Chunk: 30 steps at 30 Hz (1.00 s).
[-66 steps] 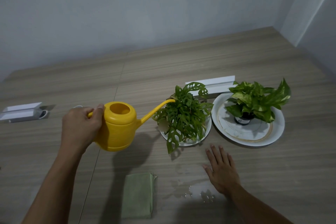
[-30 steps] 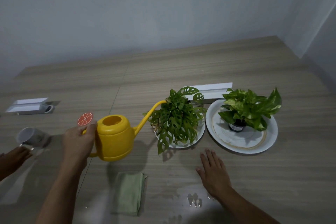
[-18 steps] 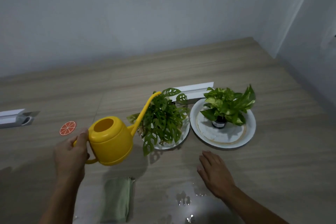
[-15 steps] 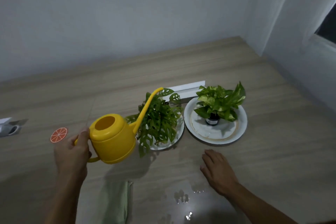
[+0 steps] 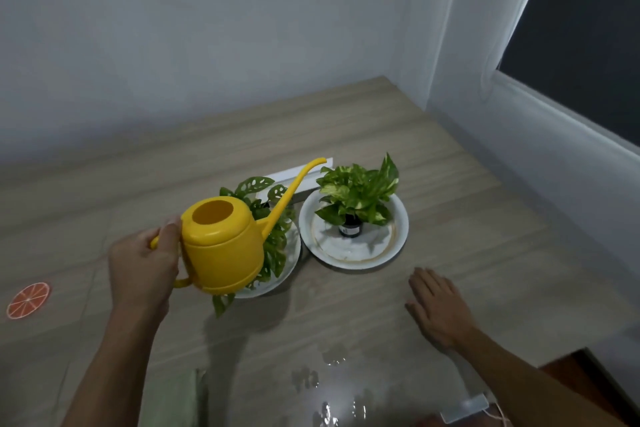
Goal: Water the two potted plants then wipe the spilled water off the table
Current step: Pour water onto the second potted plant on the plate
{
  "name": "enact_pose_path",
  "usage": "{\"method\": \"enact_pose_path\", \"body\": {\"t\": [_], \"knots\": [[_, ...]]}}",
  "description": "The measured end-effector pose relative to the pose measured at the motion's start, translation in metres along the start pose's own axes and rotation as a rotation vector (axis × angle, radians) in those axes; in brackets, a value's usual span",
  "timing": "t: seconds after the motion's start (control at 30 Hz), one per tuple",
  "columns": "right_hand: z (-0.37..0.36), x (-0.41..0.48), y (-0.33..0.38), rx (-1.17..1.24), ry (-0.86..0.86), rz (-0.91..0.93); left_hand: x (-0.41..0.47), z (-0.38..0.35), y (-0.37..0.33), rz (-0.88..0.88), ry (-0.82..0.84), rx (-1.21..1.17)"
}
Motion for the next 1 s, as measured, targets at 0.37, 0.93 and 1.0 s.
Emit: {"method": "enact_pose_path", "body": {"t": [0.37, 0.93, 1.0], "knots": [[0.003, 0.033, -0.054, -0.003, 0.08, 0.059, -0.014, -0.053, -0.029, 0.069, -0.054, 0.092], [-0.022, 0.071, -0.076, -0.036, 0.085, 0.161, -0.025, -0.083, -0.062, 0.067, -0.075, 0.253], [-0.026, 0.072, -0.077, -0.037, 0.086, 0.159, -0.023, -0.085, -0.064, 0.045, -0.079, 0.272]]}}
Point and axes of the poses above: each hand's wrist, its own x-axis towards the middle knuckle, its own z-axis out of the back of the hand, y = z × x, the point moved 2 cm from there along x, towards the middle knuckle, and after that the axes turned 4 degrees about y, right-handed, at the moved point
